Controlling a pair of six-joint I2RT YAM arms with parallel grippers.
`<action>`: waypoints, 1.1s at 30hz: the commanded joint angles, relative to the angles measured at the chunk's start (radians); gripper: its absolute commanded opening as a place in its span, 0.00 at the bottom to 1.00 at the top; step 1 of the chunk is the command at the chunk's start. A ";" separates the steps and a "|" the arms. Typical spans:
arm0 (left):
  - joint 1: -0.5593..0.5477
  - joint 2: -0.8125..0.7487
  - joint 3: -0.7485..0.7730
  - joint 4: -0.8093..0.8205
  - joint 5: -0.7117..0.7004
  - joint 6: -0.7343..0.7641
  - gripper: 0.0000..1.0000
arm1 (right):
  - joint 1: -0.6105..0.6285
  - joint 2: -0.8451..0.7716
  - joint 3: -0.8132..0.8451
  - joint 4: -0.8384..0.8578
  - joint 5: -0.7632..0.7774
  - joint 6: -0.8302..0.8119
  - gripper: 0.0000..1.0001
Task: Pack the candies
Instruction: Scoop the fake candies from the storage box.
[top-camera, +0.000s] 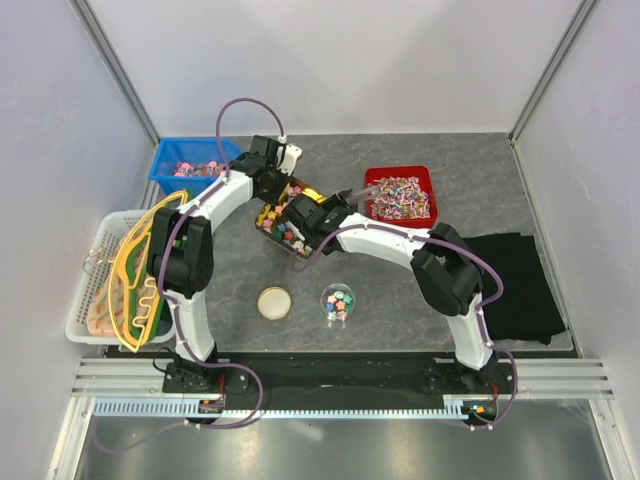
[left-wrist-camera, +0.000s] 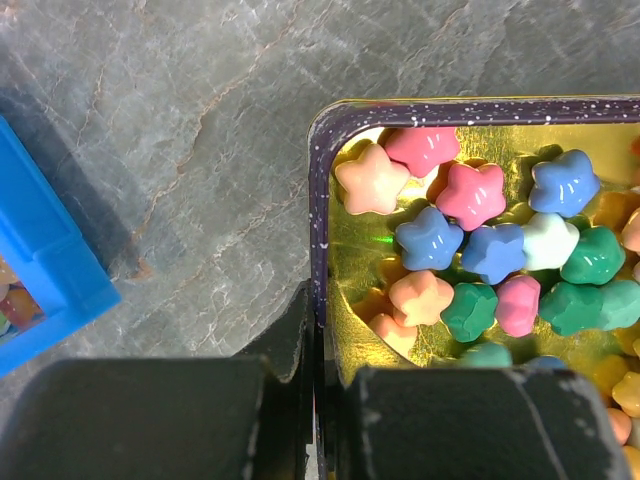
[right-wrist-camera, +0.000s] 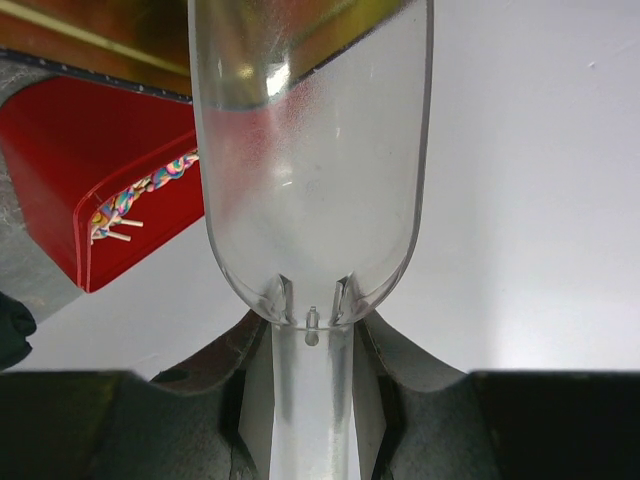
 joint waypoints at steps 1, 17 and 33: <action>0.000 -0.091 -0.016 0.064 0.025 0.015 0.02 | -0.005 0.023 0.034 0.013 0.070 -0.080 0.00; 0.000 -0.149 -0.076 0.137 0.071 0.012 0.02 | 0.021 0.037 -0.014 0.017 0.004 -0.226 0.00; 0.000 -0.127 -0.081 0.144 0.079 0.007 0.02 | -0.002 0.009 0.072 -0.294 -0.270 -0.148 0.00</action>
